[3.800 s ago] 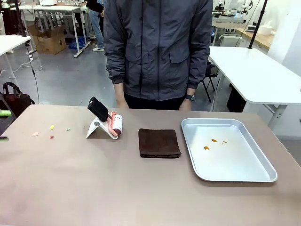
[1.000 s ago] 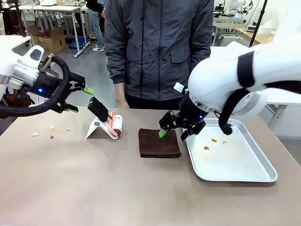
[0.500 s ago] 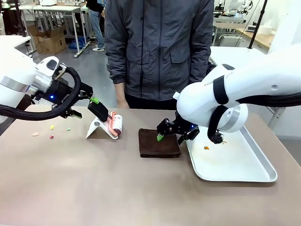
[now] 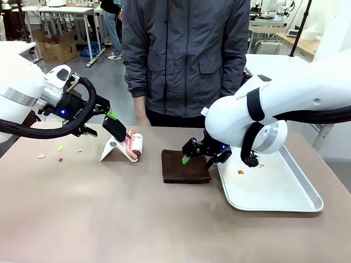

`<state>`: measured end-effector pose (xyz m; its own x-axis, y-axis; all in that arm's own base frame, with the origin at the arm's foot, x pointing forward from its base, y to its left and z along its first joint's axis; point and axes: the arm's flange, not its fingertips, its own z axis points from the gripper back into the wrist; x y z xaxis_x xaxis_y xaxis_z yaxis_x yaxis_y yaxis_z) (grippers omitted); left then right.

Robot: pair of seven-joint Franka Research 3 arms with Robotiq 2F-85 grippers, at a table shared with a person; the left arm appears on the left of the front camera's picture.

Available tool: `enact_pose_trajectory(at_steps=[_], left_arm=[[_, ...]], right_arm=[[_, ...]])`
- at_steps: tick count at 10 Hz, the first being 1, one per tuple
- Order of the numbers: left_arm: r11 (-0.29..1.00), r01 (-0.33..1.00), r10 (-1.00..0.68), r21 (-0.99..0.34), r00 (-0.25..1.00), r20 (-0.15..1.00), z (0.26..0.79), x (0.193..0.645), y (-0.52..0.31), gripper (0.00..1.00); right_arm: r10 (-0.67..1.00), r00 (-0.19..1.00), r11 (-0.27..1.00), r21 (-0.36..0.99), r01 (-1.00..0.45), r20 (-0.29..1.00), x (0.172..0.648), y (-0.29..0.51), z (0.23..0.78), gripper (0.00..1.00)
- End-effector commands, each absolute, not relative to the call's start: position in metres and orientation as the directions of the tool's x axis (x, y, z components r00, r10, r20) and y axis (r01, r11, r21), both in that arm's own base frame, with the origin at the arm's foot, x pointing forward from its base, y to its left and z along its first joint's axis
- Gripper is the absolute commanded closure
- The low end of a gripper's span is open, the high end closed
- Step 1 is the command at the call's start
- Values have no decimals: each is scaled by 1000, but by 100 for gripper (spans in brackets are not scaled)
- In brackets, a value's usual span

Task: Clean the surface of the table.
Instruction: Hold the Lint Roller with your left hand and the towel with your right hand.

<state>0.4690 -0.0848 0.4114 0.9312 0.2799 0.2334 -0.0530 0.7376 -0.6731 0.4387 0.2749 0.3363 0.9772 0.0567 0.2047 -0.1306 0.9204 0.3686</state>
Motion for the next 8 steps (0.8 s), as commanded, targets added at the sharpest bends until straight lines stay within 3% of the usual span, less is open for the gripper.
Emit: enact_pose_trajectory(at_steps=[1, 3, 8], left_arm=[[739, -52, 277, -671, 932, 233, 410, 468, -84, 0], [762, -25, 261, -648, 926, 272, 409, 480, -91, 0], [792, -9, 212, -611, 942, 260, 400, 510, -93, 0]], right_arm=[[57, 977, 920, 369, -131, 205, 439, 275, 336, 0], [71, 977, 980, 168, -105, 199, 471, 301, 340, 0], [63, 992, 998, -4, -63, 113, 512, 328, 347, 0]])
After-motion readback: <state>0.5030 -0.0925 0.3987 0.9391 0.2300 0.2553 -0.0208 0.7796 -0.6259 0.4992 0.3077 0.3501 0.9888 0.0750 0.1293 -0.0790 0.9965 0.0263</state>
